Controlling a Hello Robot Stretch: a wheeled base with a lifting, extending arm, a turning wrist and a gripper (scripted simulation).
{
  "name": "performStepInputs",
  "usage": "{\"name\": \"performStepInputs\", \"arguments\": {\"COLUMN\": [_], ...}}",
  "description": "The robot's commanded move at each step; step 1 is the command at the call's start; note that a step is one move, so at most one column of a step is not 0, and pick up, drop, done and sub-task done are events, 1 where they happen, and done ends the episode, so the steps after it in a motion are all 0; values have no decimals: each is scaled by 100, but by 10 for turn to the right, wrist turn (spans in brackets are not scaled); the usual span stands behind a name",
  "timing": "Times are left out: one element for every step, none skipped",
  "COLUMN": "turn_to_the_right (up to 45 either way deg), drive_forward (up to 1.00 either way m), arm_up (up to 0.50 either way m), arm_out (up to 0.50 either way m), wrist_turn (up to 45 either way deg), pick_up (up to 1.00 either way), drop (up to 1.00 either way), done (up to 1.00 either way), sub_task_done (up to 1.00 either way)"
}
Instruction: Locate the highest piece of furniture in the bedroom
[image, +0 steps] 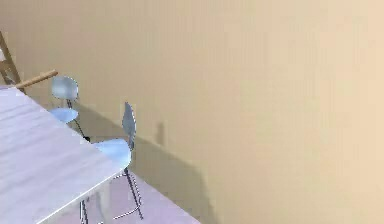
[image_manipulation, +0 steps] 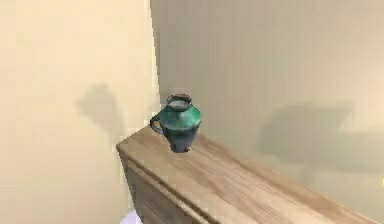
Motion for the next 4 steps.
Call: {"name": "performStepInputs", "arguments": {"turn_to_the_right": [-450,-450,-450,-60], "drive_forward": [0,0,0,0], "arm_up": [0,0,0,0], "arm_out": [0,0,0,0], "wrist_turn": [0,0,0,0], "pick_up": [0,0,0,0], "drop": [0,0,0,0], "done": [0,0,0,0], "sub_task_done": [0,0,0,0]}}
